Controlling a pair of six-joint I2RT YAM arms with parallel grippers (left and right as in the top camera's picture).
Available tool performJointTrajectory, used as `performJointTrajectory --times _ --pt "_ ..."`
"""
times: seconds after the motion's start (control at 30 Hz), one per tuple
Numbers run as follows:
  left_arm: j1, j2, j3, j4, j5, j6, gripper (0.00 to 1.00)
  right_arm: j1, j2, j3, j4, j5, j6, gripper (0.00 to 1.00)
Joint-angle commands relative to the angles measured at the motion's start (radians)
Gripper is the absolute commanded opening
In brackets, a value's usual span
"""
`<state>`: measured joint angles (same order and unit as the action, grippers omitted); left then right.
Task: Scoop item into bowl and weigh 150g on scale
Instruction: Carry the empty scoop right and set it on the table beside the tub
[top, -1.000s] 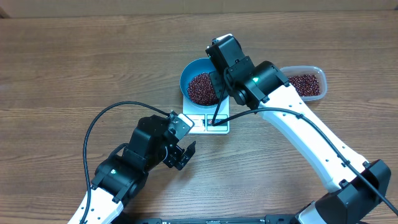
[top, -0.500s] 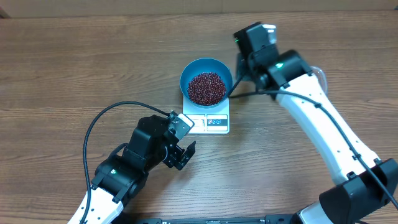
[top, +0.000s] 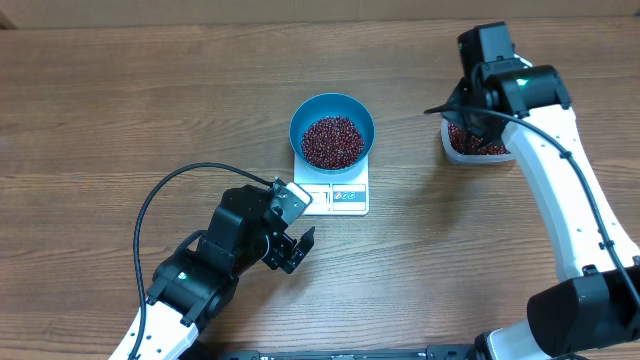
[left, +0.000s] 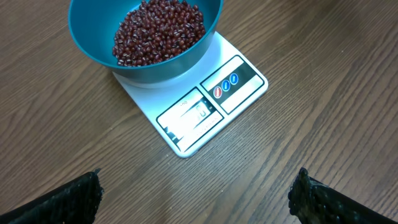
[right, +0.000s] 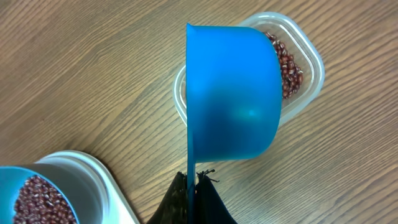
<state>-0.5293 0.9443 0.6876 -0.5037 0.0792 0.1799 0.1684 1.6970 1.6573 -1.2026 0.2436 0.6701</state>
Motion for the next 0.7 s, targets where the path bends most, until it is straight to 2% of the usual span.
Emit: performJointTrajectory --times 0.0,0.23,0.53,0.67 --pt "0.005 -0.002 0.000 0.003 0.018 -0.001 0.99 -0.014 -0.040 0.027 0.002 -0.048 0.027 0.04" --pt "0.005 -0.002 0.000 0.003 0.018 -0.001 1.00 -0.019 -0.040 0.027 0.000 -0.043 0.188 0.04" --pt "0.005 -0.002 0.000 0.003 0.018 -0.001 1.00 -0.019 -0.040 0.026 0.003 -0.027 0.199 0.04" --pt "0.005 -0.002 0.000 0.003 0.018 -0.001 1.00 -0.019 -0.038 0.022 -0.002 0.019 0.289 0.04"
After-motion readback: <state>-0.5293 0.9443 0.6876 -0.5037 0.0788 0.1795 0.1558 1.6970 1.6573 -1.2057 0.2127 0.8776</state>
